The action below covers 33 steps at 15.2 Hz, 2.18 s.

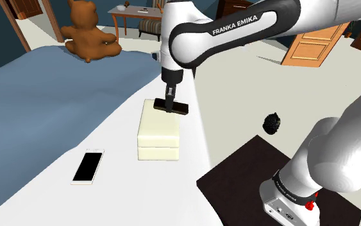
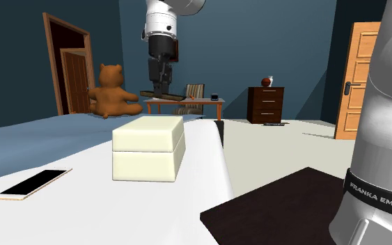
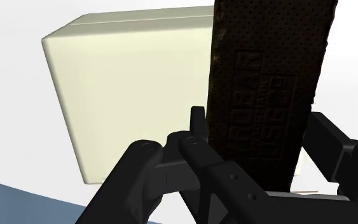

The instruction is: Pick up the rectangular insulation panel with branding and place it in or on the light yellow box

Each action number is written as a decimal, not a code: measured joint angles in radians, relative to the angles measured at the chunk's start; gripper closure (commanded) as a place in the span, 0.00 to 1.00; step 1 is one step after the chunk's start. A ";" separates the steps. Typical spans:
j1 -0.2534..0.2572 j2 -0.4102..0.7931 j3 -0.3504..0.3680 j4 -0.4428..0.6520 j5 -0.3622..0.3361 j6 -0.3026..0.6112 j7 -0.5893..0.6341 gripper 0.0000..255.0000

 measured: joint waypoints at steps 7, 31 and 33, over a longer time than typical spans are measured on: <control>-0.017 0.098 -0.017 0.070 -0.020 0.024 -0.026 1.00; -0.016 0.154 -0.018 0.004 -0.028 0.147 -0.026 0.00; -0.016 0.132 -0.017 0.037 -0.025 0.092 -0.025 0.00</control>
